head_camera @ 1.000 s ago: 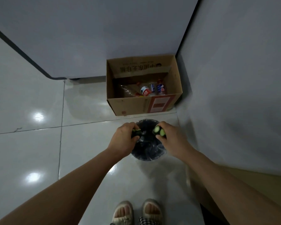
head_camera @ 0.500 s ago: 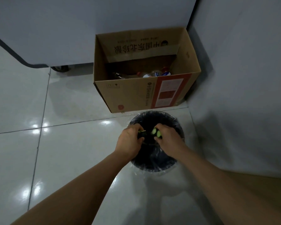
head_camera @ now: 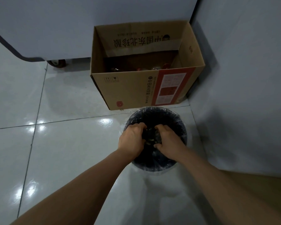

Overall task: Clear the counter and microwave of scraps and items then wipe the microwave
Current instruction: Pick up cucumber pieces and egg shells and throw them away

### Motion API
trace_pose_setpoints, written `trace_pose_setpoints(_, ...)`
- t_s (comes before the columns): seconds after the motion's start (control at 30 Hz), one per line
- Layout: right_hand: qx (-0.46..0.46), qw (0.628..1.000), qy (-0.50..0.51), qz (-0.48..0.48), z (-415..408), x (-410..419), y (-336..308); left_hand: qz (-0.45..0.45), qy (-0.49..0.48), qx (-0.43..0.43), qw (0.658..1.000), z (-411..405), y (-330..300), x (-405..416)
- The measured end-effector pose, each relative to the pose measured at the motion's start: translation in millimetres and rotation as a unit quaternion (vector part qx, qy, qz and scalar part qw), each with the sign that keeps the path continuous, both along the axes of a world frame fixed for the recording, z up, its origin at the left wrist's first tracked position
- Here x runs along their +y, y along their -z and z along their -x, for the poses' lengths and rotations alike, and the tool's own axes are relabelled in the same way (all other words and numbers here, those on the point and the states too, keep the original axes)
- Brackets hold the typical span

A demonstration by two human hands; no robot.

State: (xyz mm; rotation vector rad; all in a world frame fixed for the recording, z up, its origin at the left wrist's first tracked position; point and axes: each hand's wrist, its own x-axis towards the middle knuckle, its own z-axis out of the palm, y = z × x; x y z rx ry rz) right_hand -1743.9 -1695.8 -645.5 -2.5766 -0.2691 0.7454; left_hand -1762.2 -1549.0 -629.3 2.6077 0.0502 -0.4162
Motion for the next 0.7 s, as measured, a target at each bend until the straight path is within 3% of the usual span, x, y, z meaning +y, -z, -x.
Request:
trace_pose_setpoints(0.27,0.028,0.999,-0.005,0.020,12,-7,-88,-0.026,0.012,0.048,0.998,11,-88,11)
trace_pose_setpoints(0.7,-0.002,0.999,-0.044,0.010,4,-10,-344,-0.068,-0.024,0.025,0.997,2,-334,26)
